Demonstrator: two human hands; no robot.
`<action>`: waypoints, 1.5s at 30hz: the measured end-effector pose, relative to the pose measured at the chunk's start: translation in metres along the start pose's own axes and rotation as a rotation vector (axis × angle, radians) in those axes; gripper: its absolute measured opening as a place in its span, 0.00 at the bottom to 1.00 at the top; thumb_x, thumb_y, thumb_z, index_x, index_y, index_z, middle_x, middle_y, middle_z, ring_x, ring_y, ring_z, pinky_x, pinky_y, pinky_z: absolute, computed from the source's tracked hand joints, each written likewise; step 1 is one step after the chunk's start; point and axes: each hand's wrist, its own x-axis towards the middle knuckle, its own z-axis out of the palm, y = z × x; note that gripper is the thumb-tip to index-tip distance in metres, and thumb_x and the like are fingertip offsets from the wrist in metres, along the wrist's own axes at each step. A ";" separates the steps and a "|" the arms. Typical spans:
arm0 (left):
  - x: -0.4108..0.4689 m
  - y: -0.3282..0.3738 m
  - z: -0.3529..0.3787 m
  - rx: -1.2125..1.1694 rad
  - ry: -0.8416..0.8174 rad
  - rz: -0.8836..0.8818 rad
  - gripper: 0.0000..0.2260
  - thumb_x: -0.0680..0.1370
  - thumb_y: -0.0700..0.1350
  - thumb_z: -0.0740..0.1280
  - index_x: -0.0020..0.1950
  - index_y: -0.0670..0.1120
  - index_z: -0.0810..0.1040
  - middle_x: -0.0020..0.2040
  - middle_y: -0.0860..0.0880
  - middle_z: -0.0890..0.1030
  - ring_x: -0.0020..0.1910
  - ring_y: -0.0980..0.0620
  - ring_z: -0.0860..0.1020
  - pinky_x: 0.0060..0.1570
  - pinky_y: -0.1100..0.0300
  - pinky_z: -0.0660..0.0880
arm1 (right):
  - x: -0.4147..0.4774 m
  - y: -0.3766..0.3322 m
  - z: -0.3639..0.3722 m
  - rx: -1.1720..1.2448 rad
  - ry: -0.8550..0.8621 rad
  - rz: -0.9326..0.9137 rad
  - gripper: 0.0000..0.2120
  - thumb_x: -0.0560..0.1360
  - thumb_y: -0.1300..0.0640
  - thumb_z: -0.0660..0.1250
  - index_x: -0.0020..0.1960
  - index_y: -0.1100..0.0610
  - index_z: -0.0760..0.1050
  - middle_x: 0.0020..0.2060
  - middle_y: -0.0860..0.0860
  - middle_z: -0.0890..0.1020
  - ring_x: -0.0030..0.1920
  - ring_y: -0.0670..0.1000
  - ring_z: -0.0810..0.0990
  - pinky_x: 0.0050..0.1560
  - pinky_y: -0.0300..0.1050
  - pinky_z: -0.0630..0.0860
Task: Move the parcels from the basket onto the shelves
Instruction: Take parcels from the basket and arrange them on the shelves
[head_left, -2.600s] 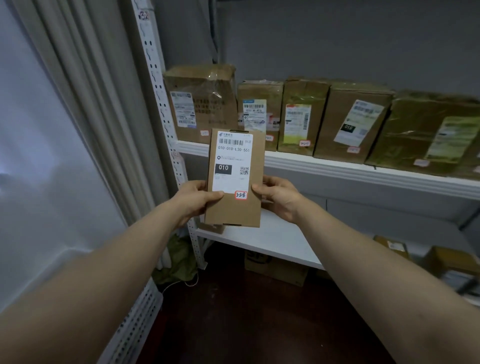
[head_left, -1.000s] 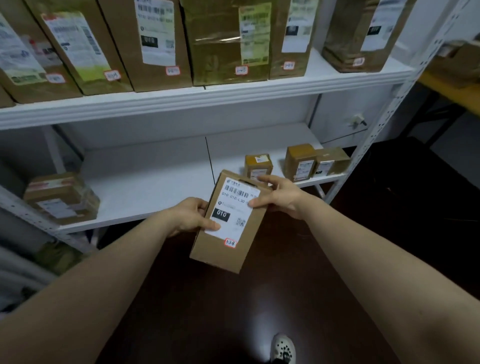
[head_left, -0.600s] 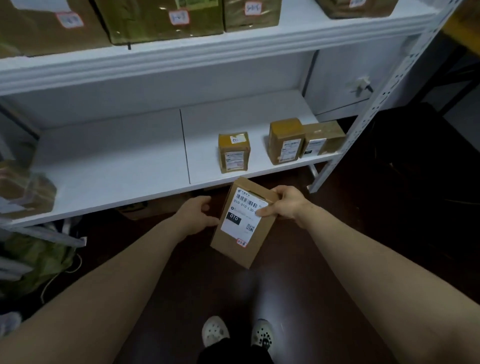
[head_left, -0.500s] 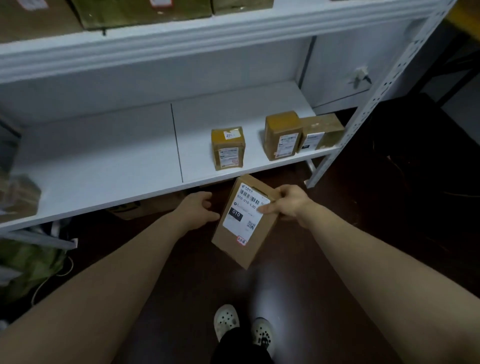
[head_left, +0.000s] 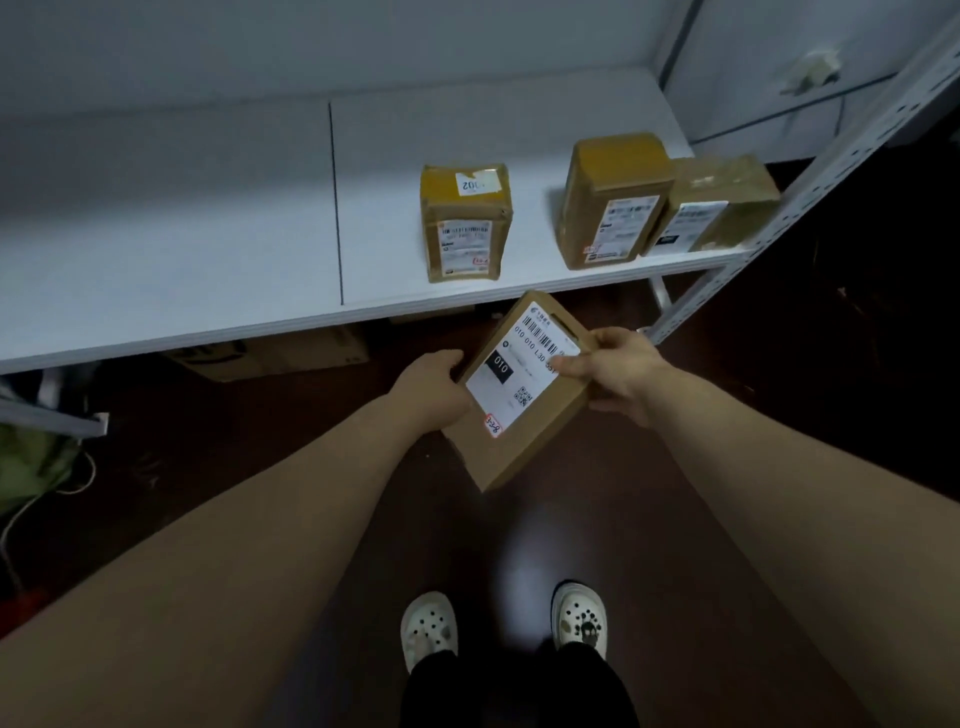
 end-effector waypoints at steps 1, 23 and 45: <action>0.006 -0.004 0.006 -0.001 0.020 -0.008 0.32 0.77 0.40 0.67 0.77 0.43 0.55 0.76 0.43 0.59 0.75 0.46 0.60 0.72 0.51 0.61 | 0.008 0.003 0.000 0.002 -0.008 0.005 0.32 0.69 0.58 0.76 0.70 0.54 0.67 0.55 0.51 0.78 0.52 0.51 0.77 0.54 0.52 0.77; 0.045 0.040 0.031 0.118 0.113 -0.076 0.32 0.77 0.41 0.66 0.78 0.44 0.54 0.75 0.43 0.62 0.71 0.44 0.66 0.67 0.49 0.67 | 0.051 -0.017 -0.051 -0.369 -0.103 -0.331 0.21 0.68 0.65 0.75 0.55 0.54 0.70 0.44 0.46 0.76 0.50 0.49 0.76 0.48 0.42 0.75; 0.126 0.098 -0.058 0.762 0.391 -0.081 0.33 0.74 0.42 0.68 0.75 0.43 0.56 0.73 0.42 0.58 0.75 0.43 0.52 0.74 0.44 0.51 | 0.099 -0.124 -0.065 -0.948 0.147 -0.657 0.26 0.70 0.59 0.72 0.65 0.50 0.68 0.61 0.52 0.73 0.64 0.55 0.69 0.64 0.51 0.62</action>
